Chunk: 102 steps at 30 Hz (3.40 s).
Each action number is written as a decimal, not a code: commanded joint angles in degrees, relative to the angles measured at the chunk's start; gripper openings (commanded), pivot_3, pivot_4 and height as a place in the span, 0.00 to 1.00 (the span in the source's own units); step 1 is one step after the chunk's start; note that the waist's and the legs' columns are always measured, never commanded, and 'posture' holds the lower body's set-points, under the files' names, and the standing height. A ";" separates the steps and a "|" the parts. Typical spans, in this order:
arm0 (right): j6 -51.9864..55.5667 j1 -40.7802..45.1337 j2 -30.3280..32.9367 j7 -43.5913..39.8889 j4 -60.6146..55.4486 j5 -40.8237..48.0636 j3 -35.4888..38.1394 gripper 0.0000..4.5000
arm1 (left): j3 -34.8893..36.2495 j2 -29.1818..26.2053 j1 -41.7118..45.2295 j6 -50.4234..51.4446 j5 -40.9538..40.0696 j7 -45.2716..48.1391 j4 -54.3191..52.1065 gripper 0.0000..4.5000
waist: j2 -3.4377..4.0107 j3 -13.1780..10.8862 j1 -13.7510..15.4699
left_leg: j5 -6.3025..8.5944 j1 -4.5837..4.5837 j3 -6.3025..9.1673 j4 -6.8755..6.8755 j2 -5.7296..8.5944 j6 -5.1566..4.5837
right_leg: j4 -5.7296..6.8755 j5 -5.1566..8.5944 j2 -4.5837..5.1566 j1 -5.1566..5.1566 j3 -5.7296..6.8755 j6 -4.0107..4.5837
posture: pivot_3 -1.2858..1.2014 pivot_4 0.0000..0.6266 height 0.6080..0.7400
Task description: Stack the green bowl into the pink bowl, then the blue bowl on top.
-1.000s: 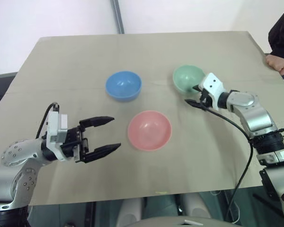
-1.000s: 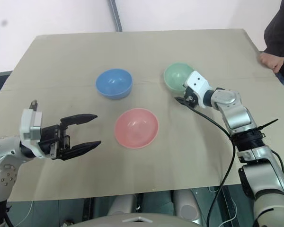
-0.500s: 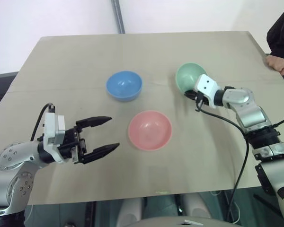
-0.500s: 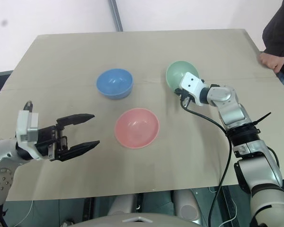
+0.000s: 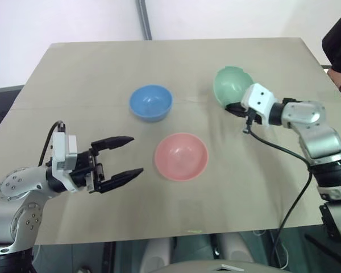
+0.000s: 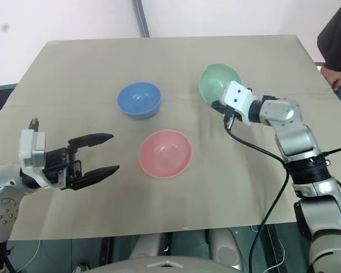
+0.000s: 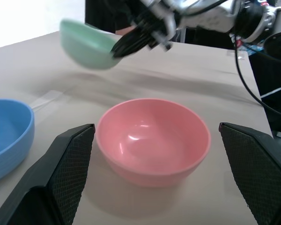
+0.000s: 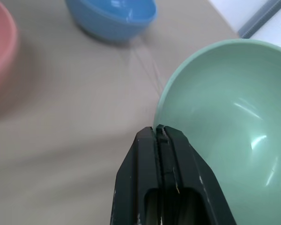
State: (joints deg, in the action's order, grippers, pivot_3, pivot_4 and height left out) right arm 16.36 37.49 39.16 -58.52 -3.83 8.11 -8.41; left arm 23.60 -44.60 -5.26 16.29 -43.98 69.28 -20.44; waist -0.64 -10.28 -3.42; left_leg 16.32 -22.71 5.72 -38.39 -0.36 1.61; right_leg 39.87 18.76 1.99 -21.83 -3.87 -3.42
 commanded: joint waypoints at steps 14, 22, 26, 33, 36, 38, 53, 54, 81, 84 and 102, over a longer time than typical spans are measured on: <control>8.81 0.37 -1.71 -14.55 -19.58 18.01 -8.57 0.01 | -0.14 -1.74 5.66 -4.26 3.70 6.03 11.18 1.00 | -0.02 0.01 0.04 | -0.02 0.05 0.12 -0.05 0.02 0.04 | -0.02 0.00 0.00 0.09 0.13 0.00 | 0.52 0.24 1.00; 6.87 1.03 -2.96 -14.82 -16.34 15.36 -9.82 0.38 | 1.66 -2.26 3.51 -4.01 3.16 5.53 9.49 1.00 | -0.02 0.01 0.07 | -0.07 0.02 0.13 -0.05 0.01 0.13 | -0.01 0.00 0.00 0.04 0.13 0.00 | 0.52 0.24 1.00; 11.82 0.83 -2.24 -11.88 -20.07 19.53 -5.18 0.58 | 2.02 -2.15 3.32 -3.11 2.96 3.88 8.89 1.00 | -0.02 0.01 0.13 | -0.07 0.01 0.14 -0.05 0.01 0.12 | 0.01 0.00 0.02 0.03 0.13 0.00 | 0.52 0.24 1.00; 21.24 0.83 -5.39 3.86 -20.88 23.12 3.76 0.58 | 0.83 -4.19 5.51 1.82 9.14 -8.55 6.59 1.00 | -0.03 0.02 0.51 | 0.00 0.02 0.18 -0.04 0.02 0.01 | 0.04 0.00 0.00 0.04 0.15 0.00 | 0.52 0.24 1.00; 24.08 1.39 -4.93 9.78 -19.71 20.25 4.21 0.58 | -2.10 -7.65 10.72 1.19 20.28 -17.33 7.71 1.00 | -0.02 0.01 0.95 | -0.01 0.02 0.19 -0.04 0.06 0.01 | 0.08 0.00 -0.02 0.02 0.16 0.00 | 0.52 0.24 1.00; 24.46 1.04 -4.34 10.40 -19.81 20.10 4.37 0.58 | -5.96 -10.72 15.87 0.38 25.09 -18.12 9.43 1.00 | -0.02 0.01 1.19 | -0.02 0.01 0.19 -0.04 0.18 0.03 | 0.06 0.00 -0.03 0.02 0.17 0.00 | 0.52 0.24 1.00; 23.35 -3.84 -3.16 15.49 -23.69 18.55 6.34 0.58 | -42.31 -8.76 59.07 -31.93 57.72 -3.59 46.57 1.00 | 0.00 -0.02 0.10 | -0.14 -0.21 -0.21 -0.05 0.23 0.22 | 0.02 0.00 -0.14 -0.12 0.14 0.00 | 0.52 0.24 1.00; 23.41 -4.27 -3.06 15.83 -24.04 18.55 6.49 0.58 | -43.14 -8.08 59.97 -33.71 58.72 -3.67 48.59 1.00 | 0.00 -0.02 0.06 | -0.14 -0.21 -0.21 -0.06 0.24 0.22 | 0.01 0.00 -0.13 -0.12 0.14 0.00 | 0.52 0.24 1.00; 20.82 -6.47 -1.50 17.92 -23.36 17.58 8.22 0.59 | -38.81 -6.10 57.09 -43.48 52.90 -0.70 49.93 0.11 | -0.01 -0.02 -0.55 | -0.14 -0.26 0.01 -0.34 0.26 0.21 | 0.19 0.00 -0.11 -0.11 0.19 -0.01 | 0.52 0.24 1.00; 20.33 -6.36 -1.16 17.65 -22.80 17.67 8.93 0.59 | -35.96 -7.12 56.16 -43.65 46.47 2.48 44.60 0.11 | -0.01 -0.02 -0.52 | -0.14 -0.28 0.10 -0.36 0.25 0.21 | 0.19 0.00 -0.11 -0.10 0.20 -0.01 | 0.52 0.24 1.00; 24.73 -30.96 11.15 6.50 -38.75 32.15 30.72 0.59 | -42.92 -11.54 54.17 -54.76 17.53 23.22 30.98 0.11 | -0.01 -0.02 0.46 | -0.02 -0.31 0.13 -0.59 0.25 0.01 | 0.15 0.00 -0.12 0.15 0.43 -0.01 | 0.52 0.24 1.00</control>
State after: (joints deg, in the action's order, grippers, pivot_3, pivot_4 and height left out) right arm 41.16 6.95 49.47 -49.98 -39.01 37.74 17.74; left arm -19.27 -55.24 47.34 -37.03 -24.99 92.27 10.56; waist -0.65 -10.30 -2.96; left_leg 16.30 -23.00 5.83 -39.05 -0.13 1.61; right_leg 40.03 18.76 1.84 -21.64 -3.46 -3.43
